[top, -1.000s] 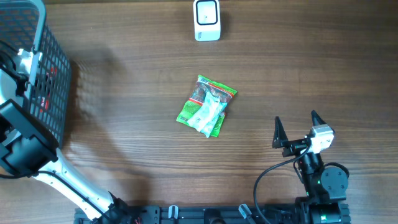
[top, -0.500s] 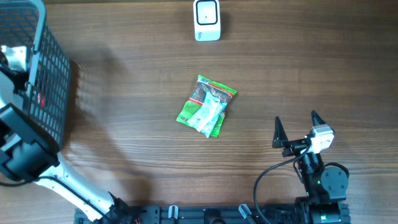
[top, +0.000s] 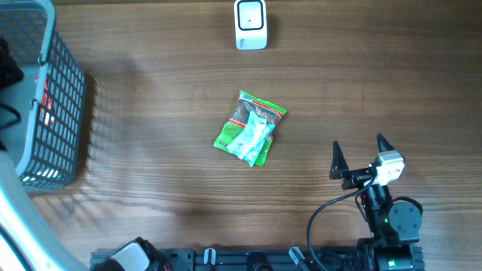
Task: Scan the item barcode
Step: 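Carry the red box with the left gripper and release it beside the bags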
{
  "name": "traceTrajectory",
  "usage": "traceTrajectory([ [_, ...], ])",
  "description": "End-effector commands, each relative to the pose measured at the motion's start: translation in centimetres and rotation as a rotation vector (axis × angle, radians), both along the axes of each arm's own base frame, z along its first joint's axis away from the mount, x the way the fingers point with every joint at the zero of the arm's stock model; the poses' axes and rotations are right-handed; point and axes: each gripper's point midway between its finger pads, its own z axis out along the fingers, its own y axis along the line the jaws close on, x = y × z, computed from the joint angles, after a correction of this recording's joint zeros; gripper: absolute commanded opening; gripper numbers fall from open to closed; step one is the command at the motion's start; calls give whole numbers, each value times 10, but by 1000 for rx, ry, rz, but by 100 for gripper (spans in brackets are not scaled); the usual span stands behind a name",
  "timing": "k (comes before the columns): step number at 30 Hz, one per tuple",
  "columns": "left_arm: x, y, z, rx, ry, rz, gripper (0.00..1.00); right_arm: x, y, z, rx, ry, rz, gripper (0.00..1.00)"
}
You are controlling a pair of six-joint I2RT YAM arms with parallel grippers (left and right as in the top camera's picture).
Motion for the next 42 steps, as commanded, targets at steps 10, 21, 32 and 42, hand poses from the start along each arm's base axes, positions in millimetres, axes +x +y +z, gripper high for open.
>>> traceTrajectory([
  [10,-51,-255,-187,-380,675,-592,4,0,-2,2,-8,-13,-10,100],
  [21,-20,-302,-291,-437,712,-607,100,0,-2,2,-8,-13,-10,99],
  [32,-26,-287,-203,-246,680,-528,100,0,-2,2,-8,-13,-10,100],
  [42,-51,-310,-226,1,741,-563,100,0,-2,2,-8,-13,-10,100],
])
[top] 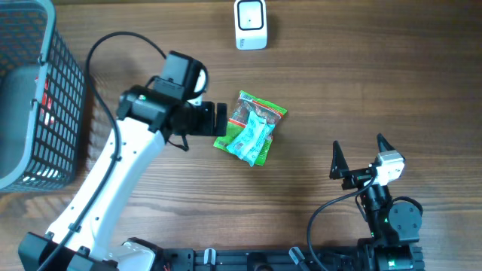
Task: Scan the item barcode
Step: 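Carry the red box with the left gripper and release it beside the bags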
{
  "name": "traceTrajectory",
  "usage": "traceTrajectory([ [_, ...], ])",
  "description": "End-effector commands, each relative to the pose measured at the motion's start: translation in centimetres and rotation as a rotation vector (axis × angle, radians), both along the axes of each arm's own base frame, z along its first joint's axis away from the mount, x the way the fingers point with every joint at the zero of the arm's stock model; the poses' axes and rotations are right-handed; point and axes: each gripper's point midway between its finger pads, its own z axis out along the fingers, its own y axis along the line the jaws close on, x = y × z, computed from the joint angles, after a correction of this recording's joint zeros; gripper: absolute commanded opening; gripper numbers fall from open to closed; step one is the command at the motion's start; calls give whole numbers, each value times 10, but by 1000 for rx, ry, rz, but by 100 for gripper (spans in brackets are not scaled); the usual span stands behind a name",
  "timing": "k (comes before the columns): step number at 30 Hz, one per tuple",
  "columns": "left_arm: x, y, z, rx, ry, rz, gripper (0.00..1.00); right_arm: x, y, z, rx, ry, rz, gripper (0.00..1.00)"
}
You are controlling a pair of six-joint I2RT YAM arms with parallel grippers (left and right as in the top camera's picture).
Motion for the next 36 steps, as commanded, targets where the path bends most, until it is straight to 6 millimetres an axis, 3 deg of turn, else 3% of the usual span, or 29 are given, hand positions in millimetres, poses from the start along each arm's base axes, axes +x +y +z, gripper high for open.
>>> traceTrajectory([
  [1,-3,-5,-5,101,-34,-31,100,0,-2,2,-8,-13,-9,100],
  [7,1,-5,2,92,-52,-28,100,0,-2,2,-8,-13,-9,100],
  [8,8,-2,14,78,-83,-9,100,0,-2,2,-9,-13,-9,100],
  [10,32,14,58,39,-206,45,100,0,-2,2,-8,-13,-9,100],
  [11,44,27,84,34,-284,56,100,0,-2,2,-8,-13,-9,100],
  [14,65,66,131,11,-422,119,100,0,-2,2,-8,-13,-9,100],
  [16,69,79,149,-31,-462,84,89,0,-2,2,-8,-13,-9,100],
  [17,71,85,157,-81,-473,93,63,0,-2,2,-8,-13,-9,100],
  [18,71,88,162,-135,-477,90,48,0,-2,2,-8,-13,-9,100],
  [19,69,89,168,-236,-473,76,26,0,-2,2,-8,-13,-9,100],
  [20,62,85,171,-336,-449,51,22,0,-2,2,-8,-13,-9,100],
  [22,41,67,169,-492,-346,1,56,0,-2,2,-8,-13,-9,100],
  [23,20,51,161,-559,-237,-17,83,0,-2,2,-9,-13,-9,100],
  [25,2,35,156,-584,-166,-82,88,0,-2,2,-8,-13,-9,100],
  [26,-20,12,157,-622,-141,-234,98,0,-2,2,-8,-13,-9,100],
  [31,-75,-46,170,-742,-134,-640,100,0,-2,2,-8,-13,-9,100],
  [36,-100,-73,171,-736,-156,-840,100,0,-2,2,-8,-13,-9,100],
])
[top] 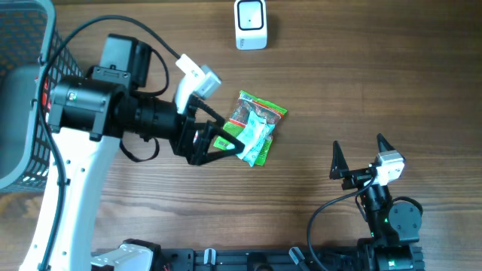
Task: Scan the item barcode
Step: 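Carry the red box with the left gripper and release it beside the bags, then reach the left gripper into the basket and grasp the red stick packet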
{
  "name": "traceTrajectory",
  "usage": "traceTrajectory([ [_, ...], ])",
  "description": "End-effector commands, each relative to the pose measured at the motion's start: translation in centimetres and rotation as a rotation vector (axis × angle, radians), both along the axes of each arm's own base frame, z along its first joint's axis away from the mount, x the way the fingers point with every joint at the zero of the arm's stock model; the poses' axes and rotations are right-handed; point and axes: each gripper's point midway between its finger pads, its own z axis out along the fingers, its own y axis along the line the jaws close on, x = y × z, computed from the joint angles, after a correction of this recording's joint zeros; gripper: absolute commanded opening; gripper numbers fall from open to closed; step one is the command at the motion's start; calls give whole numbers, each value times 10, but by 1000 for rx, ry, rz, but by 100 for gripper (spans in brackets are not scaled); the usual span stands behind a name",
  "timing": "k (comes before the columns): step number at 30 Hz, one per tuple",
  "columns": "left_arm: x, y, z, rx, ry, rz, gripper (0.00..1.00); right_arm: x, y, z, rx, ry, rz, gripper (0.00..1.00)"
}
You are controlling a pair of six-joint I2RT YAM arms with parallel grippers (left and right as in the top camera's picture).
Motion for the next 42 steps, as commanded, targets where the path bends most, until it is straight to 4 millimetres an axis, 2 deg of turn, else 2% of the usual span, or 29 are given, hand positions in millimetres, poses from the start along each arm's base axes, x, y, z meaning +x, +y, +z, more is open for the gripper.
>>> traceTrajectory([
  [1,-10,-12,7,-45,-67,-96,100,0,-2,2,-8,-13,-9,100],
  [8,-10,-13,5,-36,-70,-97,100,0,-2,2,-8,-13,-9,100],
  [9,-9,-12,5,-33,-75,-96,94,0,-2,2,-8,-13,-9,100],
  [13,-8,-12,5,-30,-82,-94,56,0,-2,2,-8,-13,-9,100],
  [16,-8,-12,5,-30,-82,-95,51,0,-2,2,-8,-13,-9,100],
  [17,-8,-12,5,-30,-82,-94,38,0,-2,2,-8,-13,-9,100],
  [18,-8,-12,5,-30,-82,-94,15,0,-2,2,-8,-13,-9,100],
  [19,-8,-12,5,-30,-82,-94,4,0,-2,2,-8,-13,-9,100],
  [23,-6,-12,5,-31,-74,-82,4,0,-2,2,-8,-13,-9,100],
  [25,6,-10,4,-9,-30,-7,4,0,-2,2,-8,-13,-9,100],
  [26,20,-4,-1,30,-3,76,24,0,-2,2,-8,-13,-9,100],
  [27,36,4,-6,78,17,177,67,0,-2,2,-8,-13,-9,100],
  [28,63,22,-11,140,0,322,76,0,-2,2,-8,-13,-9,100],
  [29,81,39,-10,174,-49,401,100,0,-2,2,-8,-13,-9,100],
  [30,97,57,-3,192,-95,482,100,0,-2,2,-8,-13,-9,100],
  [32,126,105,24,192,-165,678,100,0,-2,2,-8,-13,-9,100],
  [33,138,135,40,195,-213,774,100,0,-2,2,-8,-13,-9,100],
  [34,151,176,59,200,-254,896,100,0,-2,2,-8,-13,-9,100],
  [35,157,201,65,203,-266,966,100,0,-2,2,-8,-13,-9,100],
  [36,166,238,71,202,-283,1068,100,0,-2,2,-8,-13,-9,100],
  [38,182,299,72,159,-257,1257,100,0,-2,2,-8,-13,-9,100],
  [40,190,341,62,157,-235,1358,100,0,-2,2,-8,-13,-9,100],
  [42,191,393,31,236,-156,1486,100,0,-2,2,-8,-13,-9,100],
])
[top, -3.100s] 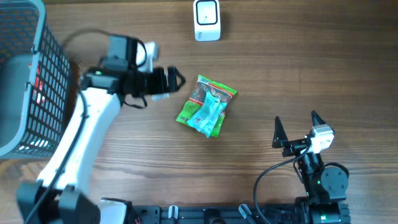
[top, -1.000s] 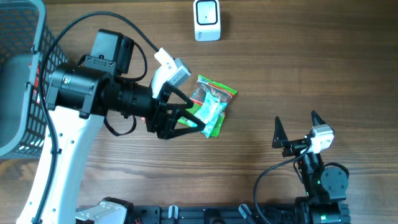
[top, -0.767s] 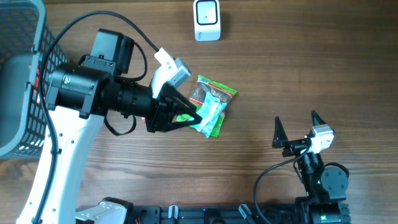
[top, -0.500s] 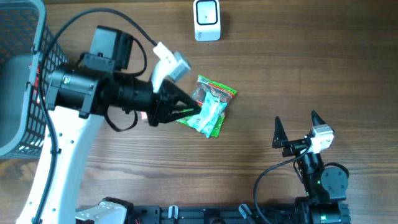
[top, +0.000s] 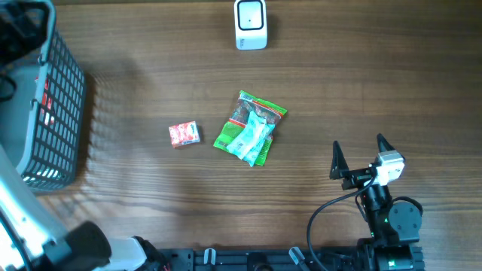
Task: Scan the item barcode
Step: 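Reach the left gripper into the basket and grasp the red stick packet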
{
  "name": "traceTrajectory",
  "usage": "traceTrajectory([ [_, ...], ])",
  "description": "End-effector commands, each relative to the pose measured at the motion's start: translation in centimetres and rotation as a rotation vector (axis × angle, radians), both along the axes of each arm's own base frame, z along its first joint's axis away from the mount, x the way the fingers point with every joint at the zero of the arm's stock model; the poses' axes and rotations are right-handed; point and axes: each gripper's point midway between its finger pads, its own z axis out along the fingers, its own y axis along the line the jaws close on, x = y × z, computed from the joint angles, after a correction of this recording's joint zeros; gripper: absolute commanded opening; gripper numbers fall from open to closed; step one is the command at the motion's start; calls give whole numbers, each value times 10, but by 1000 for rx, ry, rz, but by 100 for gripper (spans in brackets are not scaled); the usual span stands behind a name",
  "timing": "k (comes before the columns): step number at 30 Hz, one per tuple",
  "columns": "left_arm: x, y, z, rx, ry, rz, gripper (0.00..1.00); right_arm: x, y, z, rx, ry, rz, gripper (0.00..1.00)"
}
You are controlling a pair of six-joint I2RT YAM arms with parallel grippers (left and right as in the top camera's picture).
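Note:
A small red packet (top: pixel 184 134) lies flat on the wooden table (top: pixel 361 83), left of a green and white snack bag (top: pixel 251 128) at the middle. The white barcode scanner (top: pixel 250 24) stands at the far edge, straight behind the bag. My right gripper (top: pixel 358 144) rests open near the front right, empty and well clear of both items. Of the left arm only the white link (top: pixel 22 218) at the left edge and a dark part (top: pixel 19 30) over the basket show; its fingers are out of view.
A grey mesh basket (top: pixel 64 98) stands at the left edge with something red inside. A black cable (top: pixel 331 207) loops from the right arm's base at the front.
The left arm has gone from the middle of the table back to the left edge over the basket. A small red packet now lies where its open gripper was, left of the green bag.
At first only the green bag lay on the table and the left arm was at the basket. Then the left arm reached beside the bag, then its gripper stood open there. Now the red packet lies there and the arm is back. The right arm never moved.

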Motion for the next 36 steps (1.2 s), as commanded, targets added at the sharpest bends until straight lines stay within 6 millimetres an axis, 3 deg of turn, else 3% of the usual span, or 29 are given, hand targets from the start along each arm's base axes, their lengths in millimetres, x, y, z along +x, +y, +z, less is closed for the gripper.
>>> traceTrajectory([
  [1,1,81,-55,-32,157,254,100,0,-2,2,-8,-13,-9,100],
  [4,-3,126,-118,-21,347,395,100,0,-2,2,-8,-13,-9,100],
  [6,6,139,-170,-58,455,400,100,0,-2,2,-8,-13,-9,100],
  [8,12,147,-205,-78,517,403,100,0,-2,2,-8,-13,-9,100],
  [9,14,155,-235,-82,577,417,99,0,-2,2,-8,-13,-9,100],
  [11,16,164,-273,-85,649,424,78,0,-2,2,-8,-13,-9,100],
  [13,18,169,-316,-106,716,421,71,0,-2,2,-8,-13,-9,100],
  [16,21,170,-361,-133,771,411,71,0,-2,2,-8,-13,-9,100],
  [19,20,170,-390,-151,810,404,73,0,-2,2,-8,-13,-9,100],
  [21,16,167,-406,-164,843,399,60,0,-2,2,-8,-13,-9,100],
  [24,3,156,-436,-200,915,385,8,0,-2,2,-8,-13,-9,100],
  [25,2,155,-435,-203,921,383,4,0,-2,2,-8,-13,-9,100],
  [26,-1,154,-435,-208,930,381,7,0,-2,2,-8,-13,-9,100],
  [27,-2,152,-435,-209,938,376,35,0,-2,2,-8,-13,-9,100],
  [28,-2,151,-435,-193,940,352,33,0,-2,2,-8,-13,-9,100],
  [30,-7,150,-433,-143,969,320,4,0,-2,2,-8,-13,-9,100],
  [31,-7,155,-414,-112,957,339,4,0,-2,2,-8,-13,-9,100],
  [32,-2,158,-390,-98,921,353,4,0,-2,2,-8,-13,-9,100],
  [34,4,163,-263,-89,695,512,4,0,-2,2,-8,-13,-9,100],
  [35,-4,151,-205,-98,594,555,4,0,-2,2,-9,-13,-9,99],
  [36,-21,120,-157,-115,536,520,4,0,-2,2,-8,-13,-9,100],
])
